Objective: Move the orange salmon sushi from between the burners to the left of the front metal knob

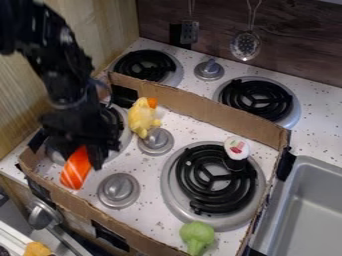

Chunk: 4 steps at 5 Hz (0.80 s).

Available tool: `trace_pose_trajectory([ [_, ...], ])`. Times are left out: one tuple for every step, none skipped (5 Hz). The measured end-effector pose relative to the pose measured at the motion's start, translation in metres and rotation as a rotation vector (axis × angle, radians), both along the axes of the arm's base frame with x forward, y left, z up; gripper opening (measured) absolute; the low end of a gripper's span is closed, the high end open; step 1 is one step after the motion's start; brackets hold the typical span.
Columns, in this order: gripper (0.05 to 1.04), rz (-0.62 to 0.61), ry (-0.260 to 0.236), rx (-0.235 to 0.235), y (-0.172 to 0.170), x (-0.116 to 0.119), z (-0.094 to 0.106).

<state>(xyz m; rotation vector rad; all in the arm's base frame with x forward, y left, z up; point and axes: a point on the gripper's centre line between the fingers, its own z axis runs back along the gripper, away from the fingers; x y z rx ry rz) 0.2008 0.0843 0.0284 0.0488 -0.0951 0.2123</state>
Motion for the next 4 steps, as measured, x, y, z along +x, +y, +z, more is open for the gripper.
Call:
trace_pose_trajectory([
  [0.560, 0.010, -0.004, -0.018, 0.000, -0.002, -0.013],
  [0.560, 0.006, -0.018, -0.010, -0.001, -0.004, -0.020],
  [0.635, 0.000, -0.019, -0.008, 0.000, -0.004, -0.021],
  [0.926, 0.039, 0.010, -0.015, -0.003, -0.008, -0.025],
])
